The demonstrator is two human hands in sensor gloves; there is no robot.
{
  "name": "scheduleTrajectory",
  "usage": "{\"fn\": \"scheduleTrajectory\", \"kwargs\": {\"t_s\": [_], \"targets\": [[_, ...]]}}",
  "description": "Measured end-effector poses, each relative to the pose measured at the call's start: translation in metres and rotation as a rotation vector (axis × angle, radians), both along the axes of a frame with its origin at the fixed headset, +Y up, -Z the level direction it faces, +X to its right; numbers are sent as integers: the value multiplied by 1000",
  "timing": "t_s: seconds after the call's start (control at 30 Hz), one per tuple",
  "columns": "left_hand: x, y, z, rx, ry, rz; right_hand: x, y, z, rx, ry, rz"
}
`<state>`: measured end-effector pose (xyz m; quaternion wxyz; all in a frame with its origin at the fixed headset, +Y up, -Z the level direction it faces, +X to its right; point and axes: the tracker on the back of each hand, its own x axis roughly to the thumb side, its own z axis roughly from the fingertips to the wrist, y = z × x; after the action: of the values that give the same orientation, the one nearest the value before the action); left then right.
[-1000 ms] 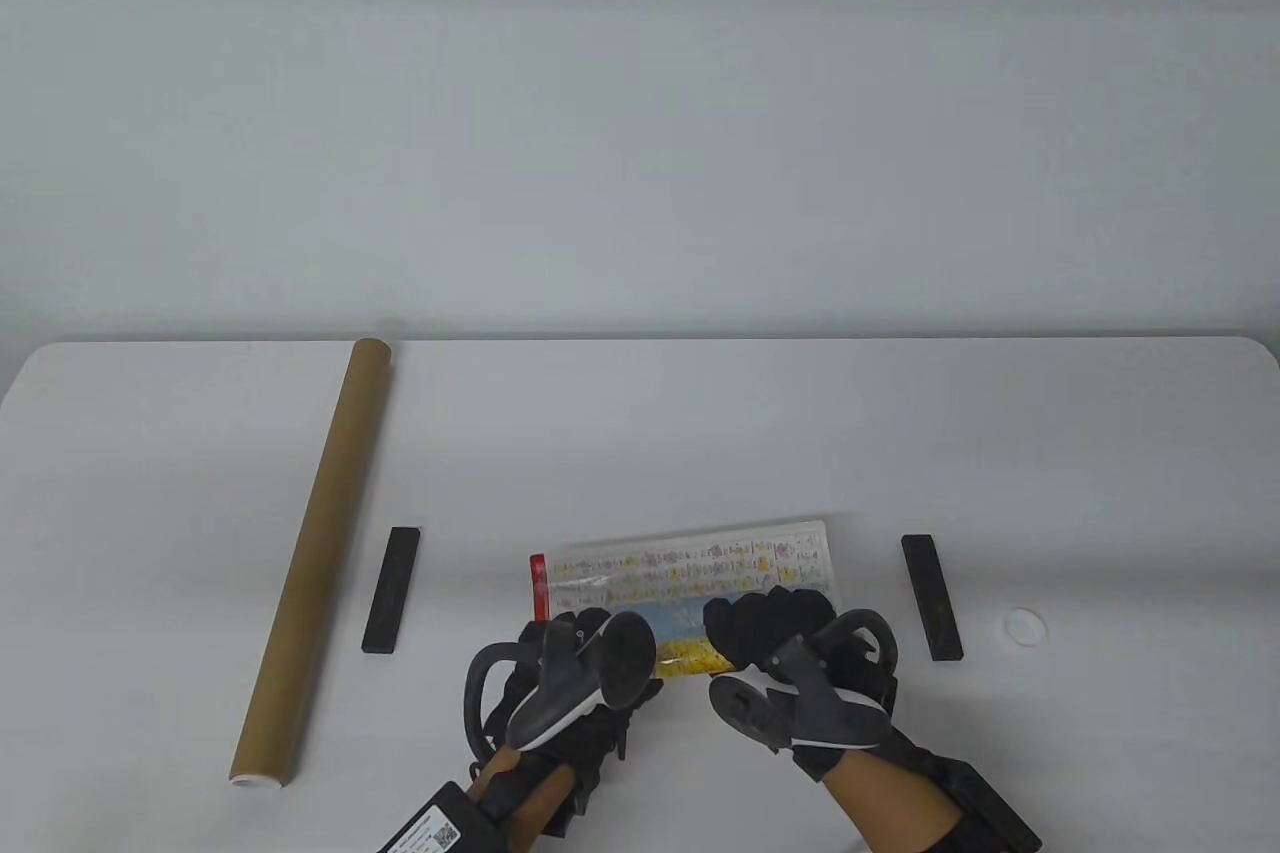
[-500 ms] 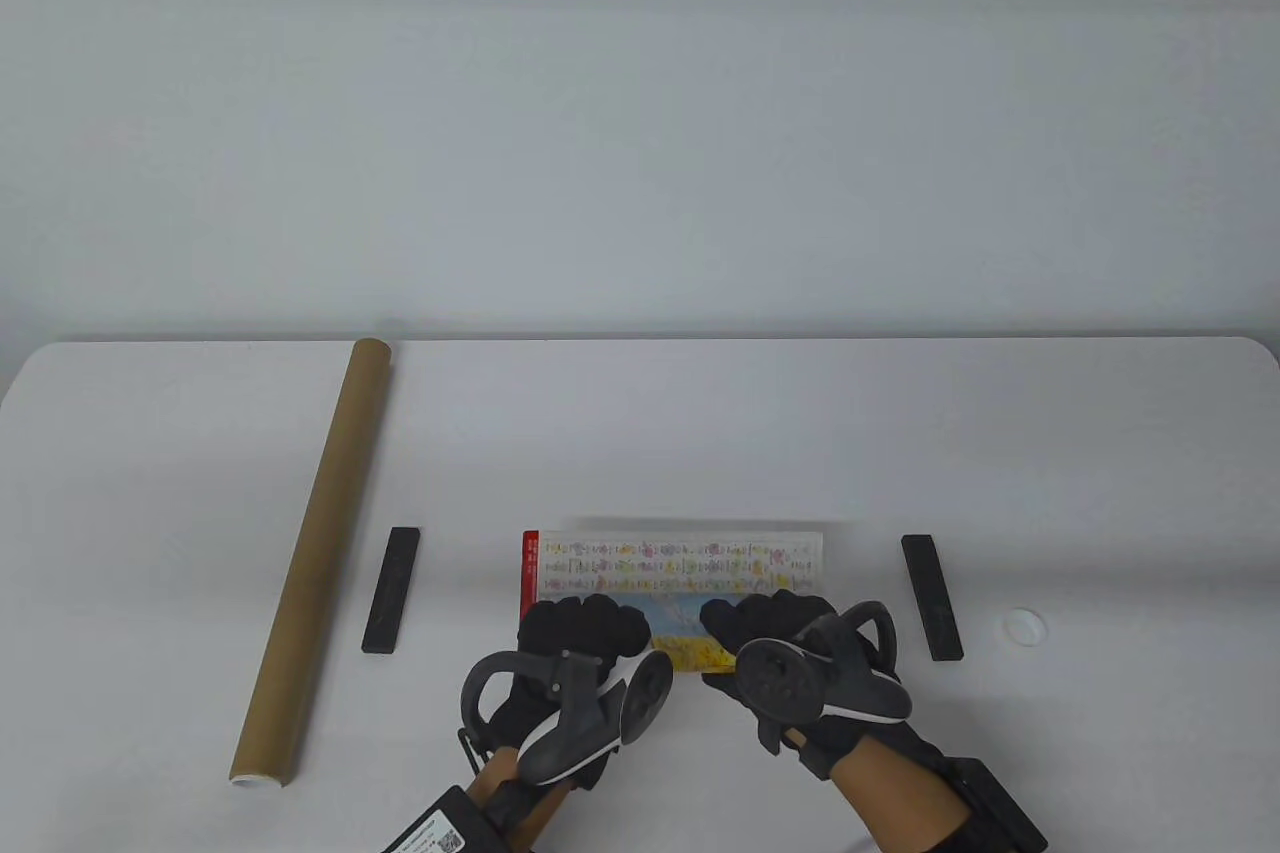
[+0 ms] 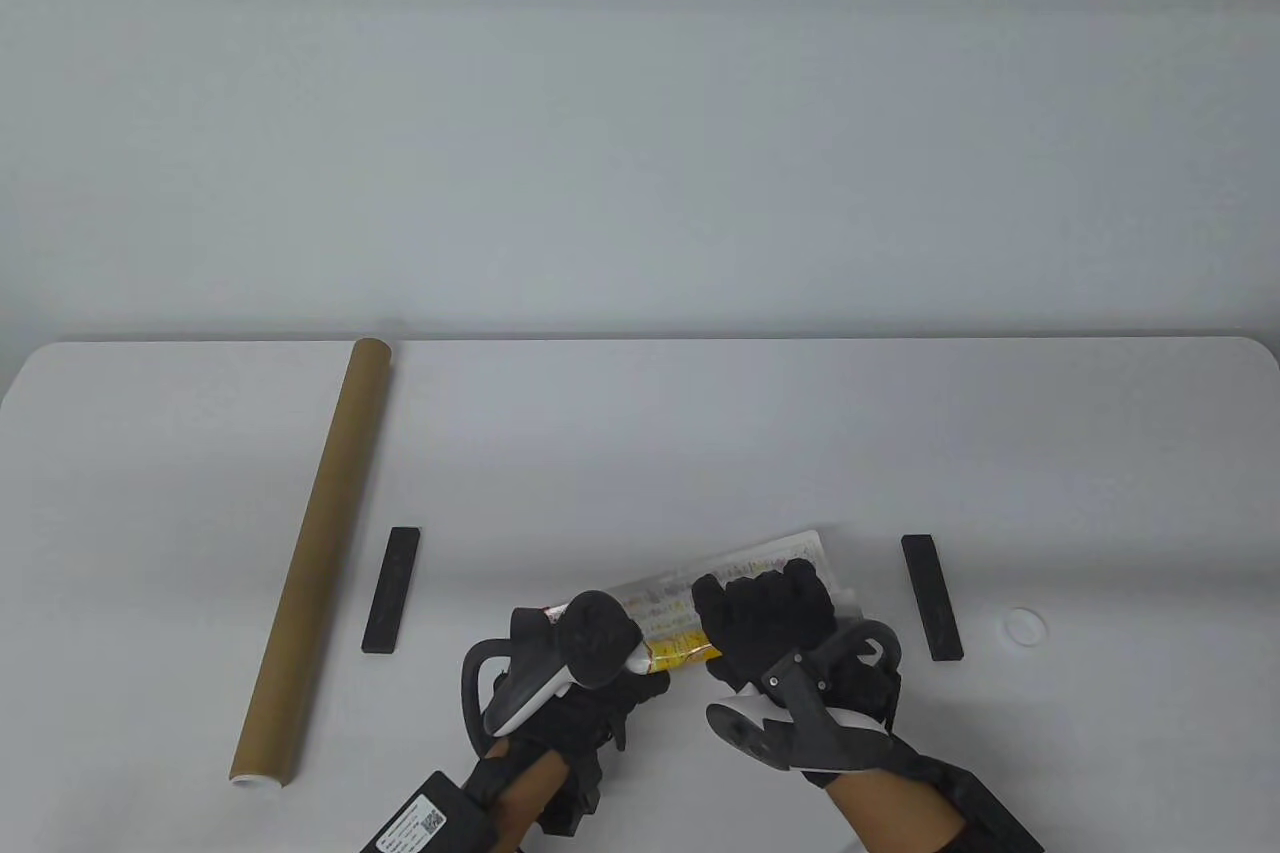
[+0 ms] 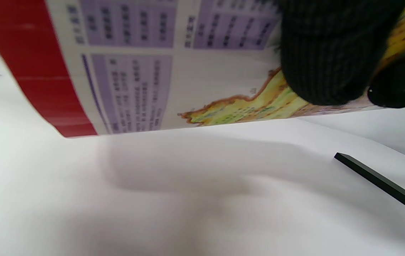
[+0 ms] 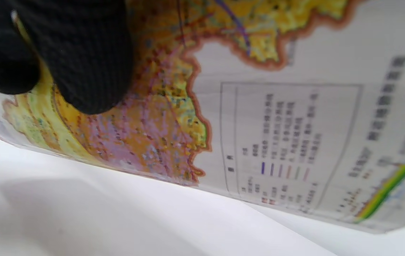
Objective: Roll up map and store in mailing tube
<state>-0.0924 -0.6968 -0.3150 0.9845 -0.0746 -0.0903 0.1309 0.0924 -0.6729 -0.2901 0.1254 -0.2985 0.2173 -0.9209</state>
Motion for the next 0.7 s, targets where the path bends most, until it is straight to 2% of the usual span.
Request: {"fn": "scheduleTrajectory", "kwargs": {"t_s": [0.13, 0.27, 0.4, 0.53, 0.7], "targets": [[6, -1, 2, 29, -14, -38, 2, -3, -7, -61, -31, -1], [12, -1, 7, 116, -20, -108, 5, -6, -13, -123, -46, -14], [22, 6, 17, 259, -35, -231, 8, -7, -18, -176, -70, -56], [27, 8, 23, 345, -53, -256, 13, -6, -22, -236, -76, -111], [31, 13, 29, 507, -59, -359, 19, -9, -28, -402, -43, -237]]}}
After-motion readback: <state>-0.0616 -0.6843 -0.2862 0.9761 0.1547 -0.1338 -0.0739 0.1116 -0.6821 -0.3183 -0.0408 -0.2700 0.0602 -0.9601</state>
